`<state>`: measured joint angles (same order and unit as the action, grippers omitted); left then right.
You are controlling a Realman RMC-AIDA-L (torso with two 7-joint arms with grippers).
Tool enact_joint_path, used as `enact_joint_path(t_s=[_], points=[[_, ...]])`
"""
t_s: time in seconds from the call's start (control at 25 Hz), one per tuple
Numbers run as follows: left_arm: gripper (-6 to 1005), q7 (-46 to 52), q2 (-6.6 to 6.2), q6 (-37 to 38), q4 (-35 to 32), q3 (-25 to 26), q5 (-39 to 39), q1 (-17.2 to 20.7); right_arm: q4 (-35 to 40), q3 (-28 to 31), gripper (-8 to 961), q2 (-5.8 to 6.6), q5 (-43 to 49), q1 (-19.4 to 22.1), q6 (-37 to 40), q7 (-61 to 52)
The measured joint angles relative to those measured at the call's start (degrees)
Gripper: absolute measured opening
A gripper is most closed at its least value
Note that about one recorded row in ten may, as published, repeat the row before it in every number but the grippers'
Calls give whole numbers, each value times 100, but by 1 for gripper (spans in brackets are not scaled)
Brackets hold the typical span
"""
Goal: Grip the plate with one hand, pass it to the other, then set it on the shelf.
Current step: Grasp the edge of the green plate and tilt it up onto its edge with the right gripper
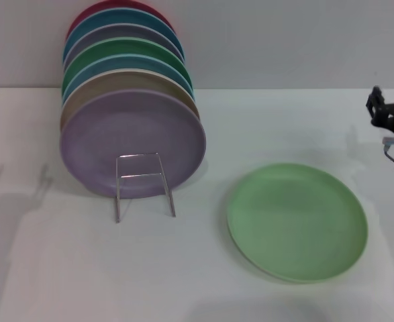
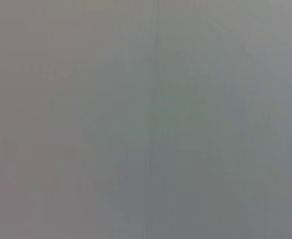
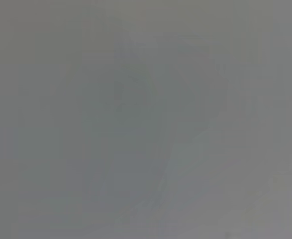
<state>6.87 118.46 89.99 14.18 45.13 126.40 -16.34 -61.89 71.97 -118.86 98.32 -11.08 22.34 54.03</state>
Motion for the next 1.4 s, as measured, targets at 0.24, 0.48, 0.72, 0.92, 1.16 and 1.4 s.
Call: enact_joint_path(t_s=[0.24, 0.48, 0.72, 0.92, 1.16, 1.4], points=[[834, -14, 20, -50, -1, 2, -24, -128, -678, 1550, 546, 29, 419, 328, -2894, 186], [834, -16, 46, -68, 68, 4, -29, -218, -811, 3448, 545, 37, 1599, -127, -5635, 57], [834, 30, 55, -71, 135, -47, -26, -241, -1049, 4702, 545, 57, 2870, -756, -7791, -446], [834, 36, 62, -81, 143, -76, 4, -245, -1429, 4864, 545, 72, 3415, -947, -8922, -1124], [834, 39, 62, -48, 147, -100, 14, -246, -1577, 4887, 545, 157, 3966, -1178, -9994, -1977], [834, 41, 48, -47, 147, -102, 17, -235, -1543, 4906, 544, 189, 4260, -1282, -10501, -2581]])
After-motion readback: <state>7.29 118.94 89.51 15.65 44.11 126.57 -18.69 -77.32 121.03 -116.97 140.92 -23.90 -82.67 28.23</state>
